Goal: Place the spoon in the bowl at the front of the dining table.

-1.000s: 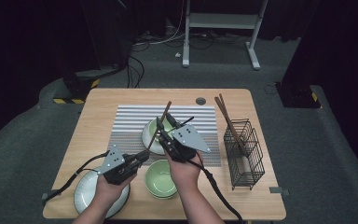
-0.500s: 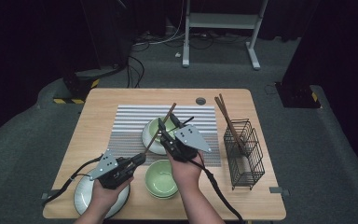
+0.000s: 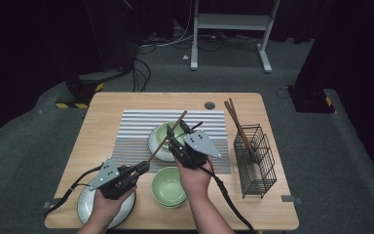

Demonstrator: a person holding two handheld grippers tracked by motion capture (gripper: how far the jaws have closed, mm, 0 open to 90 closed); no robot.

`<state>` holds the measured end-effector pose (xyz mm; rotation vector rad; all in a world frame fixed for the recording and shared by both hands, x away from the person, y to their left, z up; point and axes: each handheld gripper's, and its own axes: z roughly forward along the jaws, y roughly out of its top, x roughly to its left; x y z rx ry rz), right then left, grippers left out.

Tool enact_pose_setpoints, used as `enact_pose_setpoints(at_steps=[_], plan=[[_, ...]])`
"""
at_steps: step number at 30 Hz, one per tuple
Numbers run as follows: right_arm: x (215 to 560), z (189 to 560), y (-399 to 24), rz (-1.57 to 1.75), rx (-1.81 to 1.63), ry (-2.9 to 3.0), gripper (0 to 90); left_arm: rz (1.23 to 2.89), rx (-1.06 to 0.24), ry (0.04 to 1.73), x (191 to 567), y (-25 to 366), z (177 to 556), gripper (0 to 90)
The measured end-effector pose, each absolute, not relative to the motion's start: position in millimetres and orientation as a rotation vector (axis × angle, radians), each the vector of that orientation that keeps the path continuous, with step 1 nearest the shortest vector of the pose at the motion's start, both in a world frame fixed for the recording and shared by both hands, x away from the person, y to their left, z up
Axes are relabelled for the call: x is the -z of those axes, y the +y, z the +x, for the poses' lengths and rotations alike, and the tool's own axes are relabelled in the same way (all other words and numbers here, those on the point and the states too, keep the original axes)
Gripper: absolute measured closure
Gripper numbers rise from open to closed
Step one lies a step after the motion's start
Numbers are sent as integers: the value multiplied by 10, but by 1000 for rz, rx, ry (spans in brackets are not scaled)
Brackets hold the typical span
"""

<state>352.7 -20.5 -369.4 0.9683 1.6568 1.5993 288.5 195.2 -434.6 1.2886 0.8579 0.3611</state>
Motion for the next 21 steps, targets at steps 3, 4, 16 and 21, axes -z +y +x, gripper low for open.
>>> enact_pose_setpoints(at_steps=[3, 4, 16, 21], plan=[[3697, 3526, -203, 970, -1598, 1657, 553, 1284, -360, 857, 4352, 1954, 2884, 843], [3692, 3526, -202, 966, -1599, 1656, 553, 1287, -357, 858, 4356, 1961, 2888, 842], [3583, 3437, -261, 921, -1598, 1643, 548, 1296, -369, 886, 4368, 1961, 2929, 842], [3562, 3393, -294, 907, -1571, 1652, 549, 1293, -378, 915, 4365, 1975, 2957, 842]])
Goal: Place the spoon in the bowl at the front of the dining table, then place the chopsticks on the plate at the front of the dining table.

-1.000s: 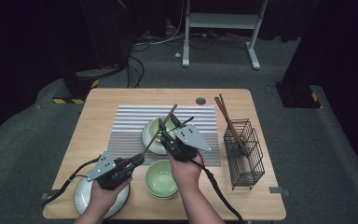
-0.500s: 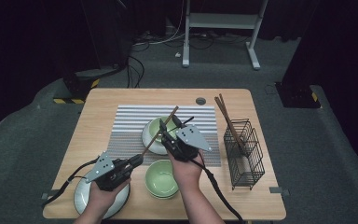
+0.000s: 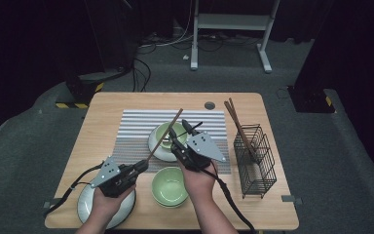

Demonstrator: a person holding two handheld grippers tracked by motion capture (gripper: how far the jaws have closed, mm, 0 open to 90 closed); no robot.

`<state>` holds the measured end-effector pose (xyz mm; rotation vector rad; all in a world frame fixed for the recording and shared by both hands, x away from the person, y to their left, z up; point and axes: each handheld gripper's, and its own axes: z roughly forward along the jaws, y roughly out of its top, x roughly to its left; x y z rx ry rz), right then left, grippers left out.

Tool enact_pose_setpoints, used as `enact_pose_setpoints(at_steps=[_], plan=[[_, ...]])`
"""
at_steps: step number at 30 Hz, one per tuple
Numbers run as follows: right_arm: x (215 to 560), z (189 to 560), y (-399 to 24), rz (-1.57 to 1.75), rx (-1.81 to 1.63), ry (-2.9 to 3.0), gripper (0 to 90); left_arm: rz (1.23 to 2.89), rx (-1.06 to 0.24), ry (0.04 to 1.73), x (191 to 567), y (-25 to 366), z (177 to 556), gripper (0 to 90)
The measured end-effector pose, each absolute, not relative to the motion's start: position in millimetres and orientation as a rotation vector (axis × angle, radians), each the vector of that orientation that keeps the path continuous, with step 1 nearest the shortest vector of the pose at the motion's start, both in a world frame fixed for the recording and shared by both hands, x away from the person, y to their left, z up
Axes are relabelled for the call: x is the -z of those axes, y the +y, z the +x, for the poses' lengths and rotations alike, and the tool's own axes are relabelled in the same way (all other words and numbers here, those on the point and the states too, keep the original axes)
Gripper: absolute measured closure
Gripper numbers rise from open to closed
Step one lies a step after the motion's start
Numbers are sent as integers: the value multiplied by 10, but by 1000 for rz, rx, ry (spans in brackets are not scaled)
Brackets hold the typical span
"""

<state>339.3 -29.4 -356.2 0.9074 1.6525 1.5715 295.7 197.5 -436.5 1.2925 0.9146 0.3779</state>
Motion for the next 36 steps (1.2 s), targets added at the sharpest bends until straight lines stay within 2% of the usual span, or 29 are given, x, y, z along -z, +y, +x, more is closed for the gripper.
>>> enact_pose_setpoints(at_steps=[18, 28, 36], plan=[[3877, 3258, -655, 929, -1501, 1720, 579, 1279, -438, 1013, 4343, 2129, 3087, 841], [4205, 3132, -847, 942, -1416, 1765, 511, 1297, -455, 1060, 4364, 2138, 3189, 841], [4401, 3076, -934, 961, -1382, 1791, 499, 1307, -461, 1084, 4346, 2145, 3249, 842]])
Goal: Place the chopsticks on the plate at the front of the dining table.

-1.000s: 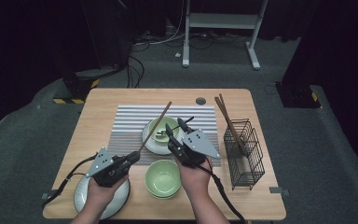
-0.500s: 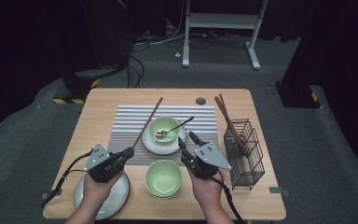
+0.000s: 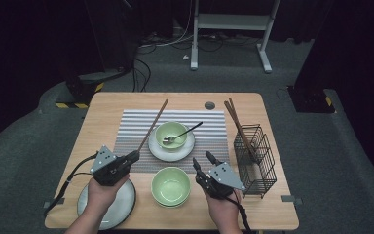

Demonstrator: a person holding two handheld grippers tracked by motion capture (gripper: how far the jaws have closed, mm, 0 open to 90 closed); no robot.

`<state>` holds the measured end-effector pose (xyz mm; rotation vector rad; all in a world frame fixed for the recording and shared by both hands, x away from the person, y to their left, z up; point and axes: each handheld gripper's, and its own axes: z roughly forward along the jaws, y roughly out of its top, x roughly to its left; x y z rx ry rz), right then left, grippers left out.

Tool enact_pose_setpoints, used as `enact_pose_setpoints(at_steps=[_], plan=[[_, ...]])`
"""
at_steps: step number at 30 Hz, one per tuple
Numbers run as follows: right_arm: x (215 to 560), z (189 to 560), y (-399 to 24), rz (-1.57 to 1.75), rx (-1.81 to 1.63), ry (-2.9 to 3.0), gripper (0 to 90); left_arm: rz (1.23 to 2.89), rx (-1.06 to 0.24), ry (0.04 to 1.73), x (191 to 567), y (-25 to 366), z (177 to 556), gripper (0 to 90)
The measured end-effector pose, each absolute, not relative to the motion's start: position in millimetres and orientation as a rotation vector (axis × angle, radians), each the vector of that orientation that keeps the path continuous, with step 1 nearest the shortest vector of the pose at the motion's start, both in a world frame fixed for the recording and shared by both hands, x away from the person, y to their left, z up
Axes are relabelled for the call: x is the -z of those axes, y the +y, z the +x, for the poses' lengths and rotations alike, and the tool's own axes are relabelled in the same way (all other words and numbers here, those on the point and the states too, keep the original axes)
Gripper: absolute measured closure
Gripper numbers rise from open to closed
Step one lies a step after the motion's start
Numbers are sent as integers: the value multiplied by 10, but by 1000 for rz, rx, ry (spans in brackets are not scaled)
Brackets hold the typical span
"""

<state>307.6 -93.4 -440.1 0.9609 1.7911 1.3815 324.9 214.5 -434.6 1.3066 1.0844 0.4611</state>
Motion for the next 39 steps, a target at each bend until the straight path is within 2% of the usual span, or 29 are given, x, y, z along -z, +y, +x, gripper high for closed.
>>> enact_pose_setpoints(at_steps=[12, 23, 39], plan=[[4545, 3065, -989, 970, -1374, 1812, 484, 1326, -460, 1118, 4337, 2126, 3367, 842], [4628, 3074, -1020, 1004, -1368, 1821, 506, 1365, -460, 1171, 4403, 2091, 3524, 844], [4670, 3098, -1052, 1013, -1356, 1829, 470, 1380, -452, 1228, 4368, 2102, 3725, 844]])
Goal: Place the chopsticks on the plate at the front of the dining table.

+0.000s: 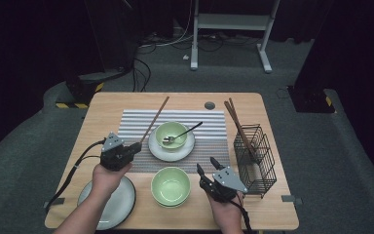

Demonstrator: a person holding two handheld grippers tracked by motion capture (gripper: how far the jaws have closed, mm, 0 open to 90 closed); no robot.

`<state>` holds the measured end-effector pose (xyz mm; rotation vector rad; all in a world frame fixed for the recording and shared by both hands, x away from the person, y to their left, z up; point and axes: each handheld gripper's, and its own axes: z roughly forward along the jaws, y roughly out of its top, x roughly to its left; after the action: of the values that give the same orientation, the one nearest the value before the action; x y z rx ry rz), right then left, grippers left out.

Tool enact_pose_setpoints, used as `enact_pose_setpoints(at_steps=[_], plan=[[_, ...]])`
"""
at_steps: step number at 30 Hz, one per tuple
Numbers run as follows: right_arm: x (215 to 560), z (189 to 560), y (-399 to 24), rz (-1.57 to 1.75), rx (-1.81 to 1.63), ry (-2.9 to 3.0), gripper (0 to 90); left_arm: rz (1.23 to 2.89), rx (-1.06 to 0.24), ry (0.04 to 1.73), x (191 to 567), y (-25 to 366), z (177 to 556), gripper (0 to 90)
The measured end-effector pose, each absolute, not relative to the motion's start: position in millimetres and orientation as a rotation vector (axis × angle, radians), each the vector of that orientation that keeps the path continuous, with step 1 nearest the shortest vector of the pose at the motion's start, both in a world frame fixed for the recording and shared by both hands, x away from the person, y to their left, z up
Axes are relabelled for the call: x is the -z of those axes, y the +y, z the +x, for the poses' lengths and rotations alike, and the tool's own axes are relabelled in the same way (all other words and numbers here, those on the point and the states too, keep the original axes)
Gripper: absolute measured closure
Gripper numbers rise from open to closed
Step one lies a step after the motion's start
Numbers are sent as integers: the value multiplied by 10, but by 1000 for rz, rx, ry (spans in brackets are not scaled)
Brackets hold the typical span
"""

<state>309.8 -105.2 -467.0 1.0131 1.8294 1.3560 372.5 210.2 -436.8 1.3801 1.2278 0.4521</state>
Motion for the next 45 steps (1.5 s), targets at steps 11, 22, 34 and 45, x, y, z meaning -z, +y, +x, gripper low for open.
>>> enact_pose_setpoints(at_steps=[11, 22, 34, 45], plan=[[4680, 3099, -1039, 1011, -1352, 1837, 470, 1414, -468, 1263, 4398, 2081, 3866, 843], [4689, 3101, -1028, 1007, -1346, 1845, 472, 1488, -490, 1311, 4585, 2040, 4013, 843], [4694, 3099, -1021, 1007, -1348, 1849, 475, 1520, -505, 1352, 4719, 2017, 4128, 843], [4694, 3092, -1013, 1010, -1341, 1852, 477, 1550, -508, 1370, 4761, 2017, 4160, 843]])
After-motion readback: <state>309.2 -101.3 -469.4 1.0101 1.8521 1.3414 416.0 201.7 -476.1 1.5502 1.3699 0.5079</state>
